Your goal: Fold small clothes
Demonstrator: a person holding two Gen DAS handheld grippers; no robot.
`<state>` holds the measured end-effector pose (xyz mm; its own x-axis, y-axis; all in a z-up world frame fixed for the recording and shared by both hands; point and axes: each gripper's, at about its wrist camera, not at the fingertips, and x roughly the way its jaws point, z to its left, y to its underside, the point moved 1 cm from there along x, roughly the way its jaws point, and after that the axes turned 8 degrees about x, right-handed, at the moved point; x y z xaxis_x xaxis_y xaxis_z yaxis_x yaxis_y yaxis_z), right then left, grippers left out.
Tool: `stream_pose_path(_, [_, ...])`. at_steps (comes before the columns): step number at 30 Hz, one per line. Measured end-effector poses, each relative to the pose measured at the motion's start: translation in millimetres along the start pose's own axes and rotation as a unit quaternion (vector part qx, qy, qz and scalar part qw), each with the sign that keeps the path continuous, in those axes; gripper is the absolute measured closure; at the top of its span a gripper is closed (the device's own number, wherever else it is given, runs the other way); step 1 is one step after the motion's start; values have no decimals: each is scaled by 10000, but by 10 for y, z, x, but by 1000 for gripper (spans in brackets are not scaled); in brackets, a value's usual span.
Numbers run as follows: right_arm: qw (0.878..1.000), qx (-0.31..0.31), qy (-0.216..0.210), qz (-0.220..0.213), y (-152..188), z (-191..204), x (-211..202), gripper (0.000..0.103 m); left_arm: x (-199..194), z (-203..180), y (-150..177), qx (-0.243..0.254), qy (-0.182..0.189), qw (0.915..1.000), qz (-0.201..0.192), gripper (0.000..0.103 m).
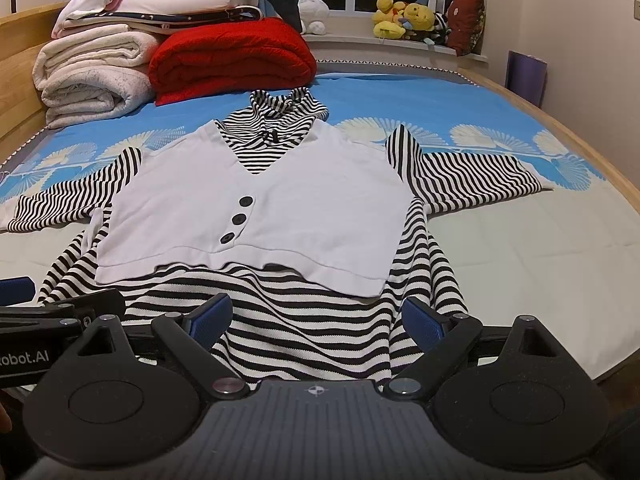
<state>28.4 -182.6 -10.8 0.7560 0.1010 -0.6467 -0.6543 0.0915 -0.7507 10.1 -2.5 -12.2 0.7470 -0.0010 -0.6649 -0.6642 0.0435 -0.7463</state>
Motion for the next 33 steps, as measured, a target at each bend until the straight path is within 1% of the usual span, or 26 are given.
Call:
stream_pose_path(1, [10000, 1, -5, 2, 63, -19, 17, 12, 3, 5, 2, -5, 3, 10000, 2, 1])
stream_pose_path(4, [10000, 16, -18, 17, 112, -1, 23, 12, 2, 3, 3, -6, 3, 10000, 0, 1])
stream_pose_path(7, [10000, 34, -32, 42, 48, -6, 27, 13, -5, -9, 7, -39, 47, 10000, 38, 1])
stream_pose_path(9, [9997, 236, -35, 80, 7, -59, 46, 14, 36, 25, 30, -234, 128, 9995, 175, 1])
stream_pose_path(10, [9993, 364, 30, 87, -12, -105, 62, 15, 88, 83, 24, -358, 85, 9990, 258, 1])
stream_pose_path(12, [9976, 602, 342, 67, -39, -258, 149, 15, 165, 243, -6, -644, -28, 9966, 507, 1])
stream_pose_path(13, [9958, 748, 529, 81, -51, -361, 201, 16, 220, 318, -17, -719, -174, 9955, 586, 1])
stream_pose_path(14, [9936, 779, 817, 105, -76, -474, 250, 17, 281, 398, -22, -818, -296, 9940, 658, 1])
stream_pose_path(15, [9901, 973, 988, 191, -81, -597, 322, 17, 359, 478, -22, -900, -445, 9919, 781, 1])
stream_pose_path(16, [9868, 1057, 1193, 276, -79, -701, 371, 17, 439, 561, -21, -1141, -409, 9891, 838, 1])
stream_pose_path(17, [9834, 1192, 1313, 396, -60, -792, 430, 17, 518, 665, -33, -1334, -410, 9882, 629, 1])
stream_pose_path(18, [9793, 1307, 1432, 584, -23, -868, 497, 17, 599, 764, -31, -1483, -460, 9861, 584, 1])
stream_pose_path(20, [9714, 1561, 1521, 943, 81, -968, 613, 18, 753, 946, 17, -1618, -716, 9806, 842, 1])
stream_pose_path(21, [9687, 1616, 1552, 1068, 131, -993, 664, 18, 808, 1021, 56, -1609, -894, 9777, 1009, 1])
stream_pose_path(22, [9662, 1669, 1564, 1187, 189, -1018, 722, 20, 847, 1083, 116, -1586, -1093, 9725, 1310, 1])
stream_pose_path(23, [9641, 1721, 1563, 1282, 240, -1033, 780, 23, 870, 1131, 168, -1569, -1235, 9680, 1519, 1])
stream_pose_path(25, [9621, 1758, 1569, 1374, 315, -1061, 896, 28, 916, 1236, 255, -1674, -1366, 9606, 1751, 9])
stream_pose_path(26, [9612, 1773, 1569, 1417, 352, -1083, 918, 36, 917, 1256, 311, -1700, -1436, 9549, 1964, 12])
stream_pose_path(27, [9613, 1854, 1442, 1441, 374, -1109, 932, 42, 934, 1296, 354, -1774, -1402, 9512, 2098, 24])
stream_pose_path(28, [9625, 1932, 1302, 1388, 375, -1137, 931, 52, 980, 1313, 394, -1826, -1344, 9489, 2197, 38])
stream_pose_path(29, [9641, 1961, 1181, 1348, 359, -1150, 919, 67, 970, 1322, 413, -1830, -1309, 9485, 2228, 40])
stream_pose_path(30, [9654, 1964, 1060, 1344, 341, -1162, 917, 77, 928, 1303, 402, -1754, -1306, 9507, 2199, 55])
stream_pose_path(31, [9663, 1975, 978, 1332, 317, -1185, 905, 88, 894, 1270, 372, -1653, -1169, 9547, 2180, 80])
stream_pose_path(32, [9666, 1976, 1003, 1288, 295, -1217, 874, 94, 856, 1235, 338, -1599, -1025, 9580, 2147, 90])
stream_pose_path(33, [9663, 2003, 1094, 1189, 256, -1277, 840, 96, 797, 1191, 303, -1558, -938, 9600, 2129, 94])
